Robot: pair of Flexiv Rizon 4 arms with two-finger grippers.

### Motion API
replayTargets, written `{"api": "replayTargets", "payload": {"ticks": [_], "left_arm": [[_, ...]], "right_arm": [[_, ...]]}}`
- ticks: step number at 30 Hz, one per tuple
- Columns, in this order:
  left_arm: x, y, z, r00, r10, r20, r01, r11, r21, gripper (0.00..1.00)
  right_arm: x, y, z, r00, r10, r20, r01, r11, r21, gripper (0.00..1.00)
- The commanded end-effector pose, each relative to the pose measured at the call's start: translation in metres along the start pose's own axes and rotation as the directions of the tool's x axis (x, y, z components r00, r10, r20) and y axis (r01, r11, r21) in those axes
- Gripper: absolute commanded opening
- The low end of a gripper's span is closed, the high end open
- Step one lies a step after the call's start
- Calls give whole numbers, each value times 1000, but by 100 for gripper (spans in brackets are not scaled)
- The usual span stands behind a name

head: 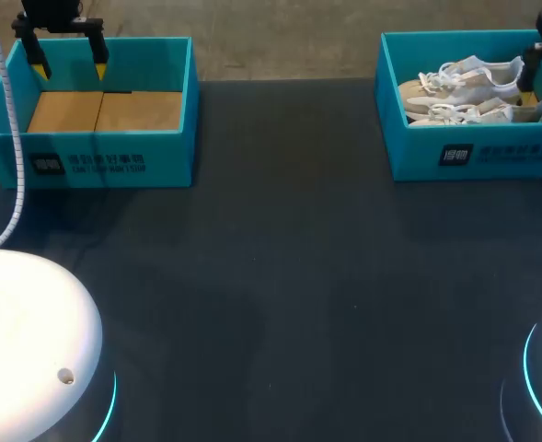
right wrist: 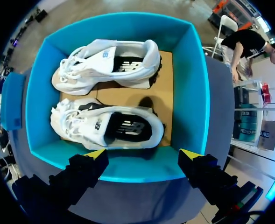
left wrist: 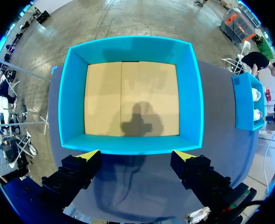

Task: Take the shoe out of the shoebox, open the shoe tongue, remove and reinsert the insole, then place the shoe into the shoebox

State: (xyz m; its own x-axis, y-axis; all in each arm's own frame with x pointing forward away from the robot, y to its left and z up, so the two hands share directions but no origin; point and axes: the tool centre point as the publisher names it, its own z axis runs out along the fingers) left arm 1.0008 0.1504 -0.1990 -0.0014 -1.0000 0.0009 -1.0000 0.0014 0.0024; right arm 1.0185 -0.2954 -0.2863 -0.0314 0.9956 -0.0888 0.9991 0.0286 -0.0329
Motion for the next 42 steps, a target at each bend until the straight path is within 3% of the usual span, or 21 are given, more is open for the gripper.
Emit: {"api": "replayTargets", "payload": {"ticks": [1,11,17,21,42], "left_arm": [[0,0,0,1000,0,0,0,1000,0,100],[0,0,0,1000,0,0,0,1000,0,100],[0,0,0,1000,0,0,0,1000,0,100],[0,0,0,1000,0,0,0,1000,0,100],[0,0,0,1000,0,0,0,1000,0,100]], "right_arm": [[0,14,11,1000,-10,4,10,1000,26,100],[-14,21,33,1000,-9,-27,10,999,34,100],[-20,23,45,1000,-6,-30,7,999,52,88],[-21,24,51,999,-8,-36,10,998,59,86],[-24,28,78,997,-19,-73,23,998,56,89]]}}
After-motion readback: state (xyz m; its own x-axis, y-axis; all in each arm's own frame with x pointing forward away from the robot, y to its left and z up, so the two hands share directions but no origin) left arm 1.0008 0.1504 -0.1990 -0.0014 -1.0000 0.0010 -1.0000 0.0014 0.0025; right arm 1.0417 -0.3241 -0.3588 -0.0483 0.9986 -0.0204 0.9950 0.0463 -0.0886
